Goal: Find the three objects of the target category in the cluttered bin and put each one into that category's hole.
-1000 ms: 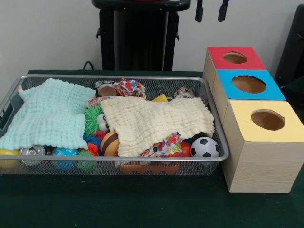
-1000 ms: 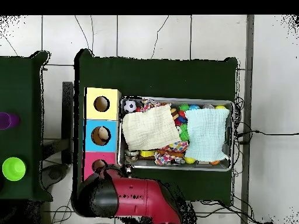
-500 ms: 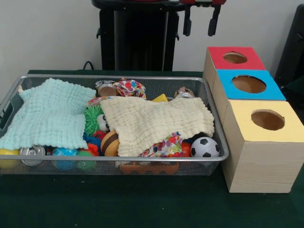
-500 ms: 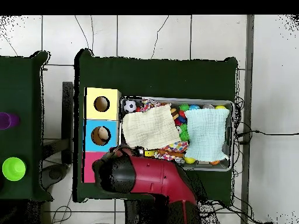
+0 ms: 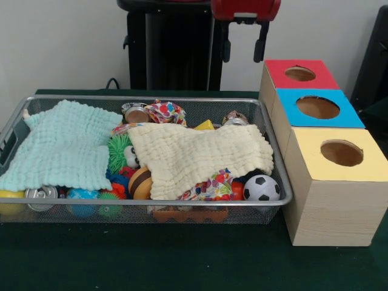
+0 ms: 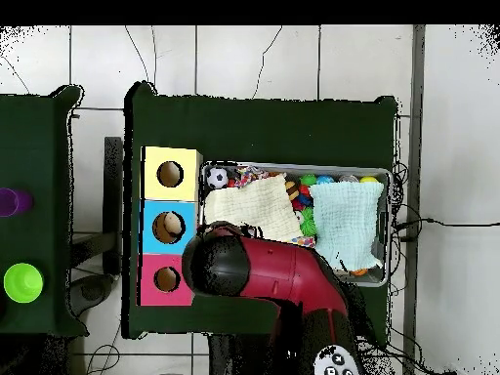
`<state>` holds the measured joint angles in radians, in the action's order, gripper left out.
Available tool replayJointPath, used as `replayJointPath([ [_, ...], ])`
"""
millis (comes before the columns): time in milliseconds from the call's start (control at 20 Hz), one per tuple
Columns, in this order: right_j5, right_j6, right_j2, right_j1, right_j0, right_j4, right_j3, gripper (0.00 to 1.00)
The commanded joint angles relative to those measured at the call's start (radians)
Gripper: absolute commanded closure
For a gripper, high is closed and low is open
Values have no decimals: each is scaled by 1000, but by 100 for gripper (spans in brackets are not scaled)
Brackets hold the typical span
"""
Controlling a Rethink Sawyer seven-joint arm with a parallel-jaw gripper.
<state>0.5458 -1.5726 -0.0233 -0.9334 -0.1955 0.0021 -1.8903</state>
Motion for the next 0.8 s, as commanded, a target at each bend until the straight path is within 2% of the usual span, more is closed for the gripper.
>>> replayJointPath([
  [50, 45, -26, -124, 61, -78, 34, 102, 0],
  [400, 53, -1, -175, 87, -140, 25, 124, 0],
  [550, 76, 24, -186, 103, -170, 6, 158, 0],
  [800, 147, 99, -219, 175, -221, -35, 279, 0],
])
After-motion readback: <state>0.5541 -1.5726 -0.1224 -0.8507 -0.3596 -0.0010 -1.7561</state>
